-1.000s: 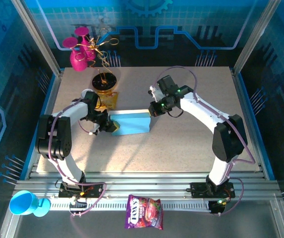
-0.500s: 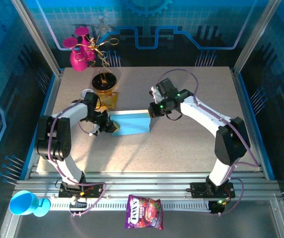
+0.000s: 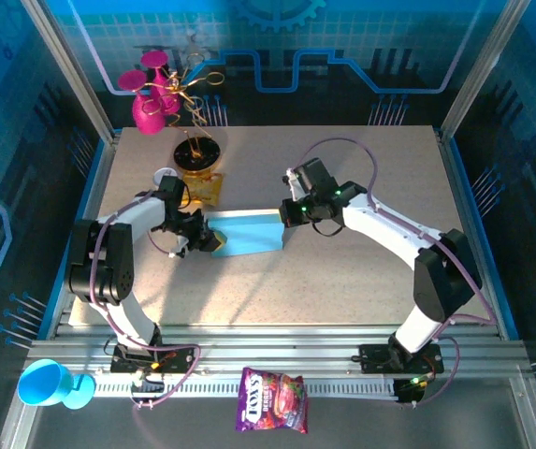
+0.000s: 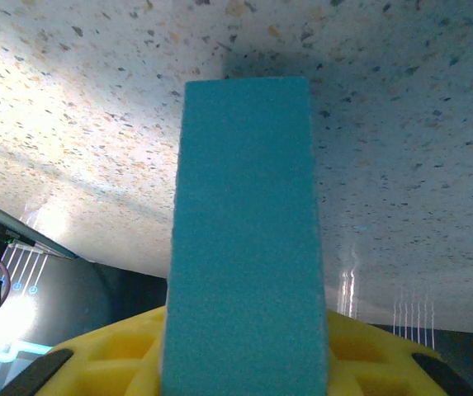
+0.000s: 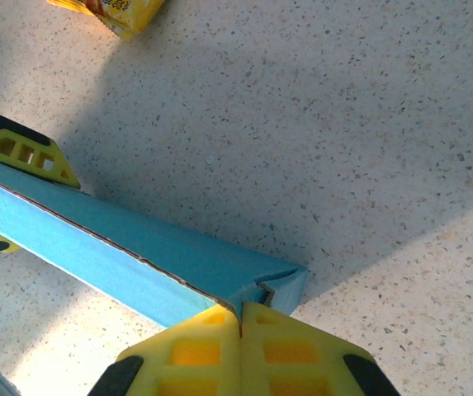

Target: Fold the paper box

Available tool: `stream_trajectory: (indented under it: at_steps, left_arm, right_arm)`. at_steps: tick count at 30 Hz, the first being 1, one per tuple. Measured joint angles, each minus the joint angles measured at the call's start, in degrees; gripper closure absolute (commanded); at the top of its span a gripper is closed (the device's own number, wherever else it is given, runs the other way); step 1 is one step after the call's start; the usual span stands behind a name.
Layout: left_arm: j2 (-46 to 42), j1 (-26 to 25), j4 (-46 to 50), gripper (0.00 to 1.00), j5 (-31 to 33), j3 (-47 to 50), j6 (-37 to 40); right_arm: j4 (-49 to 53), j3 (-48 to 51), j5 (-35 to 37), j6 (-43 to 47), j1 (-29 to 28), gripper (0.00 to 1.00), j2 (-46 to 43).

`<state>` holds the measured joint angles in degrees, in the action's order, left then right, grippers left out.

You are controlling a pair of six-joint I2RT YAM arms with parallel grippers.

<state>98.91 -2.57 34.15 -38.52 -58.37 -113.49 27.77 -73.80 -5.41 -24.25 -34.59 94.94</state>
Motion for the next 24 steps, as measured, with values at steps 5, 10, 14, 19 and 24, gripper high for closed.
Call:
stream_trajectory:
  at_steps: [5, 10, 14, 19, 24]
  left_arm:
    - [-0.44, 0.00, -2.16, 0.72, -0.42, 1.44, -0.46]
    - [-1.88, 0.11, -6.01, 0.37, 4.81, 3.96, -1.27]
    - [-1.90, 0.07, -7.56, 0.16, 8.63, 5.97, -1.27]
    - [-2.82, 0.28, -8.59, 0.11, 10.25, 6.14, -1.03]
    - [-8.52, 1.20, -6.82, 0.04, 12.39, 6.14, 2.49]
  right_arm:
    - [-2.45, 2.32, 2.69, 0.00, -1.09, 1.00, -1.20]
    - [-5.01, 4.20, 4.02, 0.00, -1.62, 1.00, -1.73]
    - [-5.55, 4.37, 4.61, 0.00, -1.70, 1.00, -1.73]
    - [-5.42, 4.15, 4.87, 0.00, -1.73, 1.00, -1.62]
    - [-4.68, 3.15, 5.03, -0.20, -1.75, 1.00, -0.98]
